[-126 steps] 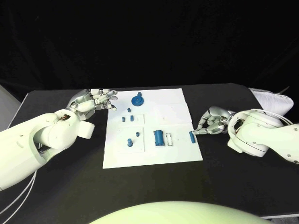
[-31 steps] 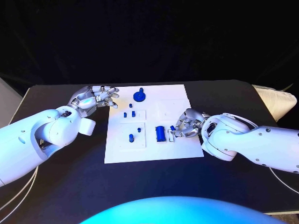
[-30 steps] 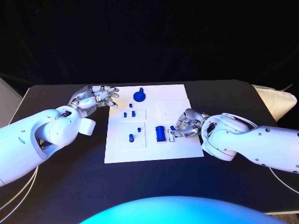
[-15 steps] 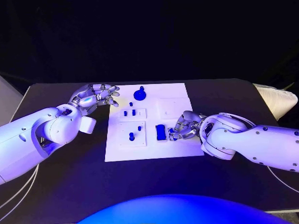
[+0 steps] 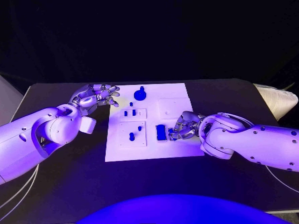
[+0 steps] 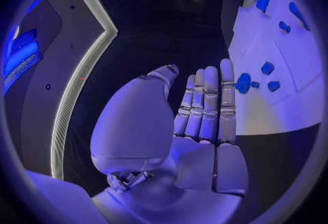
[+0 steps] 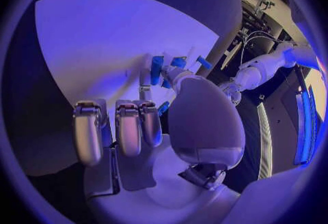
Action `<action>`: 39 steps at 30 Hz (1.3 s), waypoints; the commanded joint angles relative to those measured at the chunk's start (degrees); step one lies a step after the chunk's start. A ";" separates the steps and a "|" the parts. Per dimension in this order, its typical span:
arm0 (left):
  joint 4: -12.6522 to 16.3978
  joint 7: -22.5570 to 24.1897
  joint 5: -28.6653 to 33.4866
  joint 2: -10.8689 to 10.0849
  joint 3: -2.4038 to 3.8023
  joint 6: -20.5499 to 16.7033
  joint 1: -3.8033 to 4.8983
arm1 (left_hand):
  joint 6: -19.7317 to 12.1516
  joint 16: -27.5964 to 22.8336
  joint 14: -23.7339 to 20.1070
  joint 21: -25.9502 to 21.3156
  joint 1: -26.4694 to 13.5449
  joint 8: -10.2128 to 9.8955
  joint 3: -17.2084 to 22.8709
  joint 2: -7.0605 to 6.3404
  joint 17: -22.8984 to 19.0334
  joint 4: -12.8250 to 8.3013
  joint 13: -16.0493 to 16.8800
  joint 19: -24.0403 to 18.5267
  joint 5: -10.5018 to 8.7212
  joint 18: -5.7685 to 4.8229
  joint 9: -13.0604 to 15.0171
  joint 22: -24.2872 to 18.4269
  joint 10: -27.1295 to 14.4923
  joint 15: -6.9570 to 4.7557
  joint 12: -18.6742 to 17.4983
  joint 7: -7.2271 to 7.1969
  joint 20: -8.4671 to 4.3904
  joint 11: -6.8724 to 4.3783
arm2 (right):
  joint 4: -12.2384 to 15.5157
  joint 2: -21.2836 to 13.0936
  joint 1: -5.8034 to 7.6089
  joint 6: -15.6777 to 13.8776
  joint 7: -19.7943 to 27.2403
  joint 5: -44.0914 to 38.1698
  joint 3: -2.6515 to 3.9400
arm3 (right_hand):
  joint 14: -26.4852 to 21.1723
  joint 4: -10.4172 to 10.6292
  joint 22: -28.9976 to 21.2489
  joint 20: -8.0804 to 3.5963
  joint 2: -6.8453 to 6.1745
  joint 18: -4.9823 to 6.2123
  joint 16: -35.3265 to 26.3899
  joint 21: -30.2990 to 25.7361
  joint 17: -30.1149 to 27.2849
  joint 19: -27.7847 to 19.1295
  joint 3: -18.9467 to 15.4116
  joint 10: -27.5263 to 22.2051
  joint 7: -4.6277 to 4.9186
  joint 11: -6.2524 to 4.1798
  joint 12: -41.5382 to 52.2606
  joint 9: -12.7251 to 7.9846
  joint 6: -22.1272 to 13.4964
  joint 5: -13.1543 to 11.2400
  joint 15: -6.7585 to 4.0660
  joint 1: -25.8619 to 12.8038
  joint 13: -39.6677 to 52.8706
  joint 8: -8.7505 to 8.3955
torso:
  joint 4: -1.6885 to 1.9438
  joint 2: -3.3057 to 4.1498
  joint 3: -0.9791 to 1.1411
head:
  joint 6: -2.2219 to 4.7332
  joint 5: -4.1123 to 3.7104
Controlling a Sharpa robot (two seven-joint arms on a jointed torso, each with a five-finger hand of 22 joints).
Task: Assemble the parts on the task board
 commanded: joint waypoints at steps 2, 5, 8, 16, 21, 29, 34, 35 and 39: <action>0.13 0.23 -0.05 0.09 0.03 0.97 0.00 | 0.08 -0.24 0.08 -0.20 0.29 0.23 -0.03 0.10 -0.01 0.22 -0.07 0.44 -0.21 0.24 -0.03 -0.07 -0.15 -0.31 -0.40 -0.33 0.15 0.11 | -0.26 0.21 -0.13 0.44 -0.26 -1.44 -0.02 | 5.87 0.14 14.40 -0.24 0.04 -0.29 0.24 -0.26 15.06 5.43 -0.38 6.00 0.10 -0.50 0.34 -0.09 0.11 -0.23 -0.31 -0.57 15.05 -0.28 | 0.04 0.04 -0.04 | -0.09 -0.01; 0.08 0.23 -0.05 0.14 0.03 1.01 0.00 | 0.08 -0.24 0.08 -0.20 0.29 0.23 -0.03 0.10 -0.01 0.22 -0.07 0.44 -0.21 0.24 -0.03 -0.07 -0.15 -0.31 -0.40 -0.33 0.15 0.11 | -0.40 0.36 -0.16 -0.01 -0.27 -1.63 -0.02 | 5.87 0.18 14.41 -0.24 0.19 -0.30 0.24 -0.21 15.06 5.44 -0.43 6.00 0.11 -0.49 0.34 -0.12 0.12 -0.30 -0.31 -0.81 15.05 -0.28 | 0.00 0.01 -0.02 | -0.09 0.05; 0.04 0.23 -0.05 0.17 0.03 1.03 0.00 | 0.08 -0.24 0.08 -0.20 0.29 0.23 -0.03 0.10 -0.01 0.22 -0.07 0.44 -0.21 0.24 -0.03 -0.07 -0.15 -0.31 -0.40 -0.33 0.15 0.11 | -0.47 0.45 -0.18 -0.37 -0.26 -1.75 -0.02 | 5.87 0.19 14.41 -0.24 0.25 -0.30 0.24 -0.22 15.06 5.44 -0.45 6.00 0.11 -0.50 0.34 -0.13 0.12 -0.31 -0.31 -0.90 15.05 -0.28 | -0.01 0.00 -0.01 | -0.11 0.05; -0.02 0.19 -0.06 0.21 0.03 1.07 0.00 | 0.08 -0.24 0.08 -0.20 0.29 0.23 -0.03 0.10 -0.01 0.22 -0.07 0.44 -0.21 0.24 -0.03 -0.07 -0.15 -0.31 -0.40 -0.33 0.15 0.11 | -0.46 0.55 -0.19 -0.44 -0.15 -1.73 -0.02 | 5.87 0.22 14.41 -0.19 0.35 -0.31 0.24 -0.19 15.06 5.44 -2.24 6.00 0.20 -0.42 0.34 -0.39 0.15 -1.28 -0.23 -3.91 15.05 -0.32 | -0.02 -0.01 -0.02 | -0.20 -0.03; -0.09 0.14 -0.08 0.27 0.03 1.14 -0.01 | 0.05 -0.25 0.09 -0.26 0.27 0.23 -0.10 0.18 -0.01 0.24 -0.11 0.48 -0.21 0.23 -0.04 -0.10 -0.22 -0.27 -0.54 -0.29 0.16 0.15 | -0.21 0.47 -0.21 -0.33 0.06 -1.27 -0.02 | 5.87 0.24 14.43 -0.19 0.73 -0.32 0.24 -0.14 15.06 5.45 -5.98 6.00 0.09 -0.49 0.34 -0.59 0.27 -2.56 -0.28 -6.28 15.05 -0.19 | -0.03 -0.05 0.00 | -0.22 -0.02; -0.21 0.04 -0.15 0.32 0.03 1.17 -0.01 | 0.05 -0.25 0.09 -0.26 0.27 0.23 -0.10 0.18 -0.01 0.24 -0.11 0.48 -0.21 0.23 -0.04 -0.10 -0.22 -0.27 -0.54 -0.29 0.16 0.15 | 0.16 0.14 -0.28 -0.87 0.25 -1.06 -0.02 | 5.87 0.30 14.45 -0.27 2.40 -0.33 0.24 -0.03 15.06 5.47 -11.86 6.00 -0.04 -0.60 0.34 -0.64 0.28 -2.57 -0.37 -9.05 15.05 0.25 | -0.05 -0.06 0.03 | -0.21 -0.01; -0.25 0.01 -0.17 0.37 0.03 1.18 -0.02 | 0.03 -0.26 0.09 -0.29 0.24 0.22 -0.15 0.21 -0.01 0.26 -0.13 0.50 -0.21 0.23 -0.04 -0.12 -0.23 -0.26 -0.60 -0.26 0.17 0.17 | 0.39 -0.15 -0.32 -1.08 0.34 -1.03 -0.02 | 5.87 0.30 14.46 -0.27 2.52 -0.34 0.24 -0.02 15.06 5.47 -12.29 6.00 -0.05 -0.60 0.34 -0.64 0.27 -2.58 -0.37 -9.10 15.05 0.28 | -0.04 -0.05 0.05 | -0.20 0.00; -0.27 0.00 -0.17 0.37 0.03 1.17 -0.02 | 0.03 -0.26 0.09 -0.29 0.24 0.22 -0.15 0.21 -0.01 0.26 -0.13 0.50 -0.21 0.23 -0.04 -0.12 -0.23 -0.26 -0.60 -0.26 0.17 0.17 | 0.46 -0.24 -0.33 -1.17 0.37 -1.03 -0.01 | 5.87 0.31 14.47 -0.27 2.69 -0.35 0.24 0.03 15.06 5.48 -12.67 6.00 -0.05 -0.61 0.34 -0.64 0.26 -2.58 -0.37 -9.12 15.05 0.31 | -0.04 -0.04 0.06 | -0.19 -0.01; -0.30 -0.02 -0.17 0.38 0.02 1.16 -0.02 | 0.03 -0.26 0.09 -0.29 0.24 0.22 -0.15 0.21 -0.01 0.26 -0.13 0.50 -0.21 0.23 -0.04 -0.12 -0.23 -0.26 -0.60 -0.26 0.17 0.17 | 0.78 -0.66 -0.36 -1.43 0.46 -1.06 -0.01 | 5.87 0.31 14.44 -0.27 2.94 -0.33 0.24 -0.08 15.06 5.46 -12.87 6.00 -0.05 -0.61 0.34 -0.64 0.25 -2.49 -0.37 -9.13 15.05 0.33 | -0.03 -0.04 0.07 | -0.16 0.00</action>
